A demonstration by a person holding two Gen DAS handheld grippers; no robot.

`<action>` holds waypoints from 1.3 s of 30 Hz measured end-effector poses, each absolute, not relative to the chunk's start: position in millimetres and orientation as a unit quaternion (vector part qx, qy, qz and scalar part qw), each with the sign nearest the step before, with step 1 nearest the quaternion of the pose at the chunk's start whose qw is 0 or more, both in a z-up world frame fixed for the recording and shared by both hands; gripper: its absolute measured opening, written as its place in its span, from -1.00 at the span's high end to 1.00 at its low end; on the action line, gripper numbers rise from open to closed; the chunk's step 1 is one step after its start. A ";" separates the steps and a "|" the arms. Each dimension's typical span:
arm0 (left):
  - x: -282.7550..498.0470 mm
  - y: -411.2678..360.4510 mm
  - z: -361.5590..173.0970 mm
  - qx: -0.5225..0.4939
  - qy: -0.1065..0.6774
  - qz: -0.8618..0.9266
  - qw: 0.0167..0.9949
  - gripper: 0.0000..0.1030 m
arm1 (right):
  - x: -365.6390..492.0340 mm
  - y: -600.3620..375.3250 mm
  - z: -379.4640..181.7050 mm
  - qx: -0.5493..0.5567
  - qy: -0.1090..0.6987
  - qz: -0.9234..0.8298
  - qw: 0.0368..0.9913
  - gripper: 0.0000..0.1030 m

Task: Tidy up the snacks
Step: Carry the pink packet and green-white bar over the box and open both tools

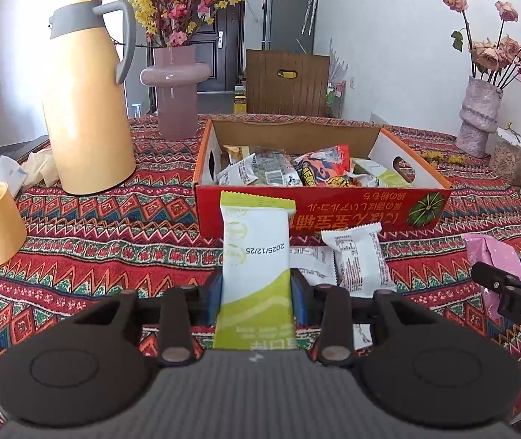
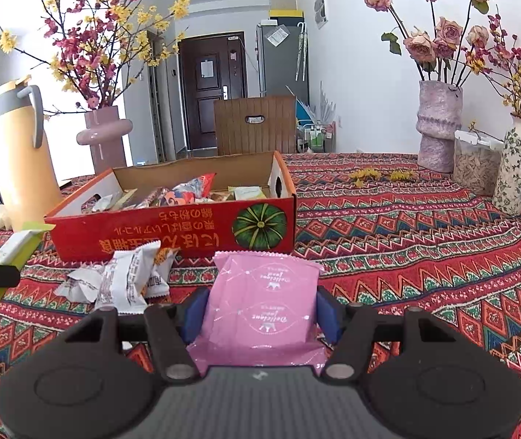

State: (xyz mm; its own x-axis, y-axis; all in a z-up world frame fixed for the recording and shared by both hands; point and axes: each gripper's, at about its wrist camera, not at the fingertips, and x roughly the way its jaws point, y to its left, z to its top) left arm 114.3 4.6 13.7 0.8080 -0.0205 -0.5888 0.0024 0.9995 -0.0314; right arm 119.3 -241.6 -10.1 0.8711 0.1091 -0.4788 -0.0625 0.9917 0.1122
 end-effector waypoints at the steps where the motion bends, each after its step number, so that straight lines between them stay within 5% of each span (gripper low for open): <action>1: 115.3 3.6 15.7 -0.015 0.307 -0.006 0.952 0.27 | 120.7 -240.4 -7.8 0.046 0.247 0.046 0.967 -0.18; 39: 171.6 -8.4 44.2 -0.022 0.276 -0.014 0.961 0.27 | 185.9 -216.0 24.3 0.040 0.213 0.082 0.973 -0.18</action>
